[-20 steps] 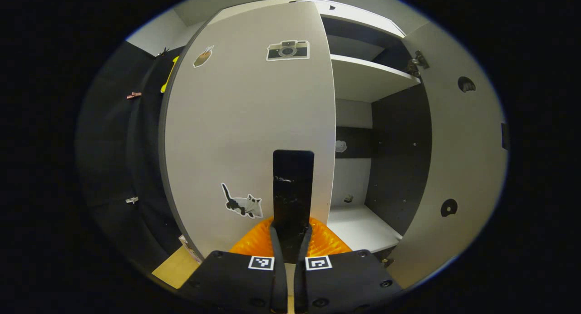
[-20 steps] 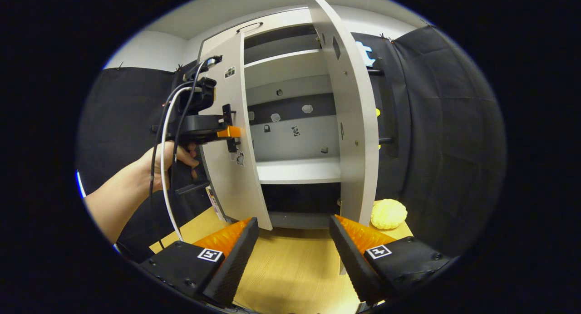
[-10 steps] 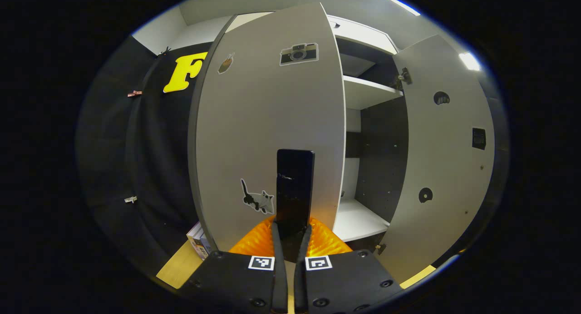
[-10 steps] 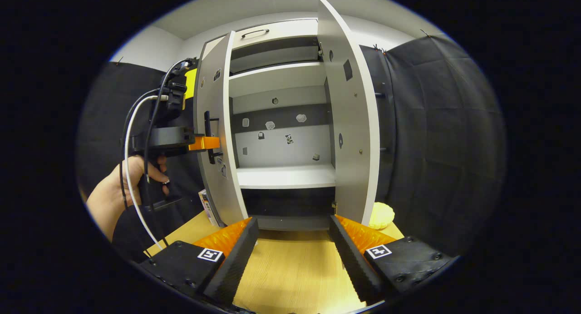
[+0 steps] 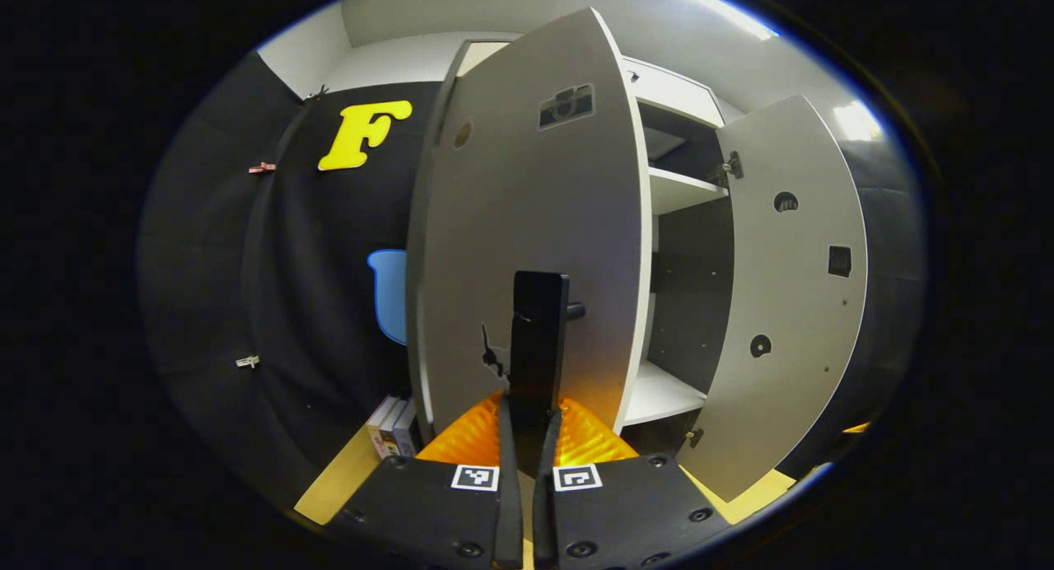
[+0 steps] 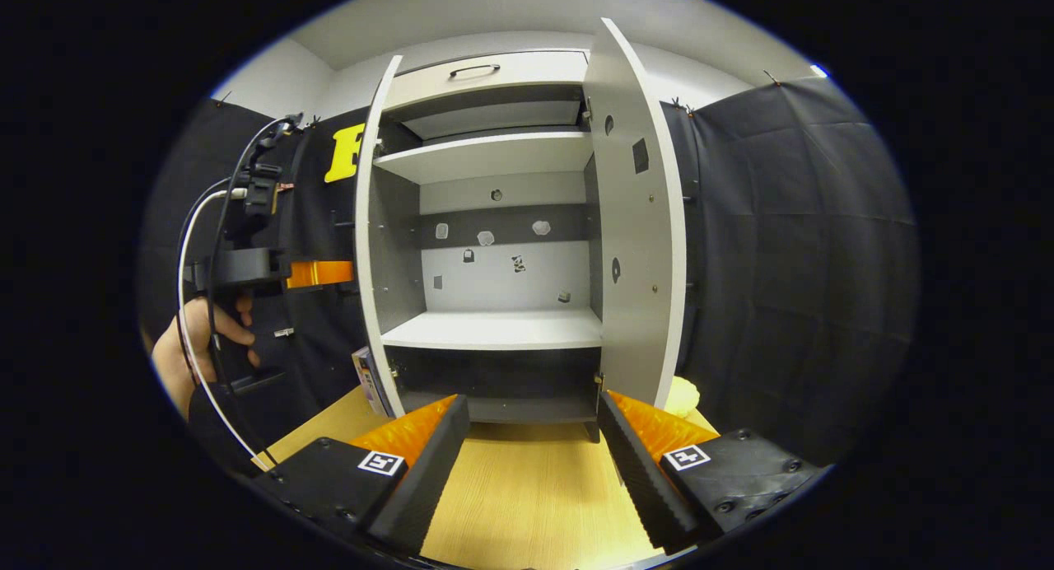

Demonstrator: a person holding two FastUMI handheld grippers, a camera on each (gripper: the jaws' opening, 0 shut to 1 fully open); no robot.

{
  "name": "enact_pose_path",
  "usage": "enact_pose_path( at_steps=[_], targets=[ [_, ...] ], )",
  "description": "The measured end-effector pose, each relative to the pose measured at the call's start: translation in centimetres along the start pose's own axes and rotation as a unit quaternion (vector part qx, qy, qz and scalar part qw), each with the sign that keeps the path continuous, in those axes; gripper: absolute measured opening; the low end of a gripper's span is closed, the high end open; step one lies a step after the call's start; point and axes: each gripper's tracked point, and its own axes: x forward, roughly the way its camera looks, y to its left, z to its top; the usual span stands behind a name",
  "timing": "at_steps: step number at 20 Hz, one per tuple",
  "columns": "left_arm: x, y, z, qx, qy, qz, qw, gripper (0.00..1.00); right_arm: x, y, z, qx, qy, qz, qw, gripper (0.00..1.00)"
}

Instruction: Open the right door of the double-door shoe cabinet with the right hand, and open the left door with the left hand.

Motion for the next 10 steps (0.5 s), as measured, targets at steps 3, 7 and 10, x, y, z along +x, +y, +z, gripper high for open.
enact_pose_path(
  at_steps=[3,7,10],
  targets=[
    [-0.2,0.9,0.2,-0.001,-0.007,0.022,1.0,0.1,-0.8,0.0,-0.8,0.005,0.007,-0.005,1.0,0.98],
    [-0.6,2.6,0.2,0.015,-0.012,0.045,0.999,0.06,-1.4,-0.8,-2.1,0.003,0.019,-0.015,1.0,0.98],
    [-0.7,4.8,0.3,0.03,-0.004,0.066,0.997,0.06,-1.5,-1.3,-2.5,0.012,0.025,-0.022,0.999,0.99]
  ],
)
